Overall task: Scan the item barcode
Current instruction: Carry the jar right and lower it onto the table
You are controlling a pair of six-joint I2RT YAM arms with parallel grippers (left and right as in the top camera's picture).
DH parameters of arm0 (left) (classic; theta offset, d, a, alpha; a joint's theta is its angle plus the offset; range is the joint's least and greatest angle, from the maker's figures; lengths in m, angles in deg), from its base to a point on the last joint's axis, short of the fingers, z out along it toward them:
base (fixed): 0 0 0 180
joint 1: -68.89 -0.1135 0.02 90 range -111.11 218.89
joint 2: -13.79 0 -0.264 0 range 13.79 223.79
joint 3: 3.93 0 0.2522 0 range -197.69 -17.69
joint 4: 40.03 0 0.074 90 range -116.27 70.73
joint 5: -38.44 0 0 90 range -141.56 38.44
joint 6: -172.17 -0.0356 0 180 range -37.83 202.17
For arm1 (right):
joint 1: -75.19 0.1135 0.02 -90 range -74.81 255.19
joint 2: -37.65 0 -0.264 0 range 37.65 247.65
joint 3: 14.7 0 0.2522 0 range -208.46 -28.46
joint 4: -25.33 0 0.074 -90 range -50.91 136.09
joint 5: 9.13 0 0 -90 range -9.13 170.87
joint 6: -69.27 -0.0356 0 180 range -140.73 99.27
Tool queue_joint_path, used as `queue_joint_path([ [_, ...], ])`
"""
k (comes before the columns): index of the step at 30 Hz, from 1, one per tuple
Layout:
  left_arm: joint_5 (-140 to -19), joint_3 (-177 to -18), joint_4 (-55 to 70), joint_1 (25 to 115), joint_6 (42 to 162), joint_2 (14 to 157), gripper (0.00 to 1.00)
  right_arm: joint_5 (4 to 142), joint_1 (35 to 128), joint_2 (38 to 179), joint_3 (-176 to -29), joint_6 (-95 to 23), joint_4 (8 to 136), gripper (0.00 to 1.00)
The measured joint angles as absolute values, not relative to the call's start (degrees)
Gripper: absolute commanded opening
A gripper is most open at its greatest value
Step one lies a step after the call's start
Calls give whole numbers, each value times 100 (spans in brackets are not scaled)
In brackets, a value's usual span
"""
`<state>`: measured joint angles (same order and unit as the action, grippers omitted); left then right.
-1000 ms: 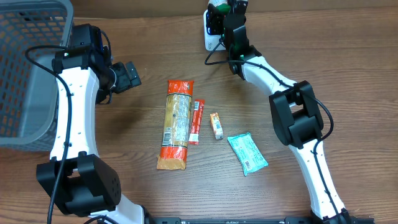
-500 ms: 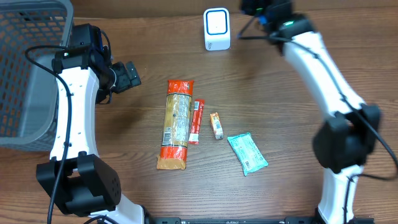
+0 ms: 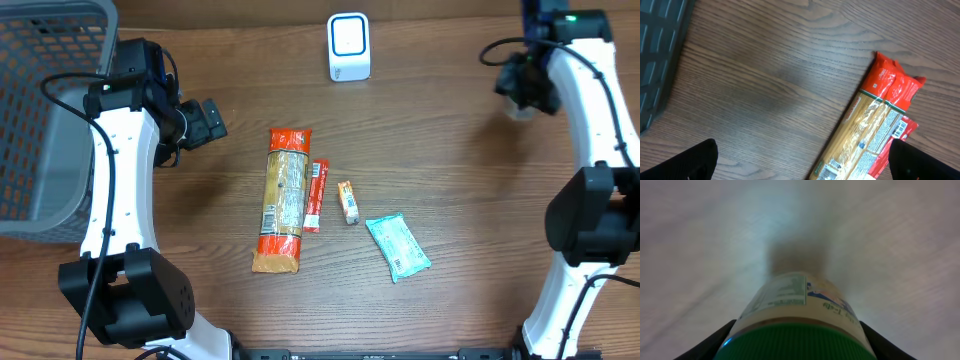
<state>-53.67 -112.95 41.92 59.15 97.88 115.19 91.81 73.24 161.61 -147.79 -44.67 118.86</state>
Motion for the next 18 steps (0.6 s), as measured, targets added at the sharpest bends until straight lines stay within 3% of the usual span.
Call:
queue_joint_path([
  [11,-5365,-11295,4190,5915,9788,11519,100,9181,6672,16211,-14274,-4470,12382,4],
  [12,-5367,-11295,4190,5915,9788,11519,100,9178,6655,16211,-14137,-4472,12318,9],
  [13,-5367,-11295,4190,5915,9788,11519,100,9178,6642,16213,-14003,-4470,12253,20],
  [18,-5367,-11295,4190,5915,9788,11519,100,9178,6578,16222,-13293,-4467,11682,32],
])
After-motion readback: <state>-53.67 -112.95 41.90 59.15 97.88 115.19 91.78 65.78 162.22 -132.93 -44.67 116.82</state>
